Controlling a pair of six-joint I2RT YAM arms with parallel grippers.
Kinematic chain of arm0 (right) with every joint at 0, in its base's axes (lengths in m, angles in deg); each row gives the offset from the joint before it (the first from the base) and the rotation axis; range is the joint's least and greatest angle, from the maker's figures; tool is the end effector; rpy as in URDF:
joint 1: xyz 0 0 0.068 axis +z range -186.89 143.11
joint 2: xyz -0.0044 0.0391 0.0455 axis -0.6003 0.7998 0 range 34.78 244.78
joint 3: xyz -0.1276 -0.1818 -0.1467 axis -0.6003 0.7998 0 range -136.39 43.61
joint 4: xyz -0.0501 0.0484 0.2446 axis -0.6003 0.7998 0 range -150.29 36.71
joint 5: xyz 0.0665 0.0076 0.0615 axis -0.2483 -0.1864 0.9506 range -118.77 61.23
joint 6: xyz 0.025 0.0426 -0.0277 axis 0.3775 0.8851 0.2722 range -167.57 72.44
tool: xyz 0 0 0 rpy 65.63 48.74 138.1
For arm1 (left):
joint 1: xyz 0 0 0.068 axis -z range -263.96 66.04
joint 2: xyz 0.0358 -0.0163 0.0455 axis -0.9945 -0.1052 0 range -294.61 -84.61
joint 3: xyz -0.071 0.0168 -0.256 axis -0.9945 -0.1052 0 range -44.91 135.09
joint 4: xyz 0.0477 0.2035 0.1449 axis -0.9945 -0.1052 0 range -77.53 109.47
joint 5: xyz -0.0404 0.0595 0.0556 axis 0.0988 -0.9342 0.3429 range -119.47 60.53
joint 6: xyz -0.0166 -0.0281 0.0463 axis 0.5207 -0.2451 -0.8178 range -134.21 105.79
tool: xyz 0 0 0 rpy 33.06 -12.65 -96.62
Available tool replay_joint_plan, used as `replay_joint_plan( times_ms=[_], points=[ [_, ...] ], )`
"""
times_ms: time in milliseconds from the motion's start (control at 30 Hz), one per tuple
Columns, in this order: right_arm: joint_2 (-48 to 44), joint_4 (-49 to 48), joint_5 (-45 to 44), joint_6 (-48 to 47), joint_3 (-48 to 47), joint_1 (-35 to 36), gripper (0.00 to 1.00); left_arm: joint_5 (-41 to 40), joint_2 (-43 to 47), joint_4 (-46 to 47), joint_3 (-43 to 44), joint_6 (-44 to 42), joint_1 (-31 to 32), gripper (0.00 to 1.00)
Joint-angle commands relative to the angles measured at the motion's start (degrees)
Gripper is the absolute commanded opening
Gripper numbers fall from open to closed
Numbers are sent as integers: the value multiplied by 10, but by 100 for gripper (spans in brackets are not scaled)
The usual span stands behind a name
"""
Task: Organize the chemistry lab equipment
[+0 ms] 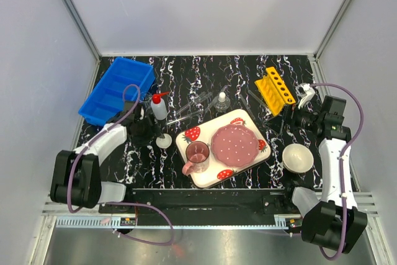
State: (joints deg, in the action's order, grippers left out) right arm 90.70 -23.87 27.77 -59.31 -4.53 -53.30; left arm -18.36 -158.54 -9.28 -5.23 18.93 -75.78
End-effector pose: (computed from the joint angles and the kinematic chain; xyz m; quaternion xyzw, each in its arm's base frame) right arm 0.1896 -0.0213 0.2870 -0.1511 0.8182 0.3399 0.4385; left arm 0.2266 -0.0403 0.1761 -0.1871 0.9498 -0.1701 0.1843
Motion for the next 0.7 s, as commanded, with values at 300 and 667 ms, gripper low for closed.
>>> replay_joint_plan(
  times_ms=[300, 667],
  points=[
    [-42, -79, 25, 4, 37, 0, 100, -86, -87, 65, -1, 19, 34, 38],
    [-56, -76, 8, 0, 37, 0, 100, -124, 41, -20, 54, -1, 30, 0]
  ],
)
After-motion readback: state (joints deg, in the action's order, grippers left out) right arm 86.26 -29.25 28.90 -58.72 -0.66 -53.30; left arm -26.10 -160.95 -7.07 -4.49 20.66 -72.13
